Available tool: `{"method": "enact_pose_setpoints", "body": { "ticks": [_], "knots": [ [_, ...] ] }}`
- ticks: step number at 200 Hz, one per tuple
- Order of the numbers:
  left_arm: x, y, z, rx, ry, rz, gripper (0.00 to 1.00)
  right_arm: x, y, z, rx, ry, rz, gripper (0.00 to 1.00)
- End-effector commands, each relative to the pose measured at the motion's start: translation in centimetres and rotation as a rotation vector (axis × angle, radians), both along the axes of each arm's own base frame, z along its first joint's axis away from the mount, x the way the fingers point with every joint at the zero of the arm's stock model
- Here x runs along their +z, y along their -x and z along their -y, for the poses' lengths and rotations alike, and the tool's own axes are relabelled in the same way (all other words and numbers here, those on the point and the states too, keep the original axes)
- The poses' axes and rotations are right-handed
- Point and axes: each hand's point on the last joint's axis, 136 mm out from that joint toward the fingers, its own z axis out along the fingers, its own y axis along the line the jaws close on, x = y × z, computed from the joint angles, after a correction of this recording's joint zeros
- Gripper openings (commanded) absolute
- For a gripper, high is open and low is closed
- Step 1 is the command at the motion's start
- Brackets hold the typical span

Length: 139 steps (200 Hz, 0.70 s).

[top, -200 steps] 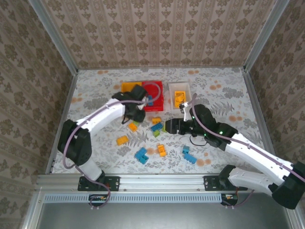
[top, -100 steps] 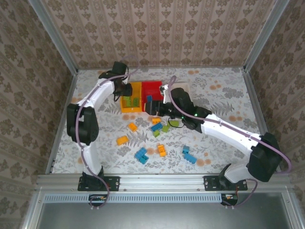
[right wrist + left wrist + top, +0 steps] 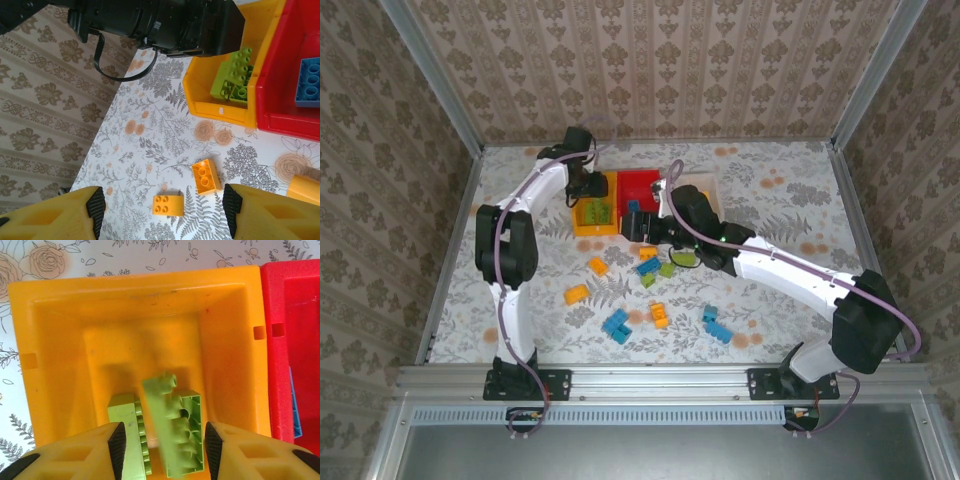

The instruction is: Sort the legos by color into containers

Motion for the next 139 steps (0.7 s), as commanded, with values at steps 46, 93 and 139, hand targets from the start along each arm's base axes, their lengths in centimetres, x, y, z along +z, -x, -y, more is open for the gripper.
{"method": "enact_pose_setpoints", "body": {
  "ticks": [46,93,139],
  "knots": [
    [8.5,3.0,0.5,0.044,0.133,0.12,0.46,-1.7,2.8,7.4,-0.177,0.208,-0.049,0.65],
    [12.3,11.9,2.7,0.017,0.249,0.183,0.46,-7.7,10.3,16.1,-0.297,0.495,-0.29,0.61],
    [9.5,23.3,7.3,-0.037,0.334,0.161,0.47,-12.9,16.4,18.0,-0.256,0.616,-0.478,0.71]
  ]
}}
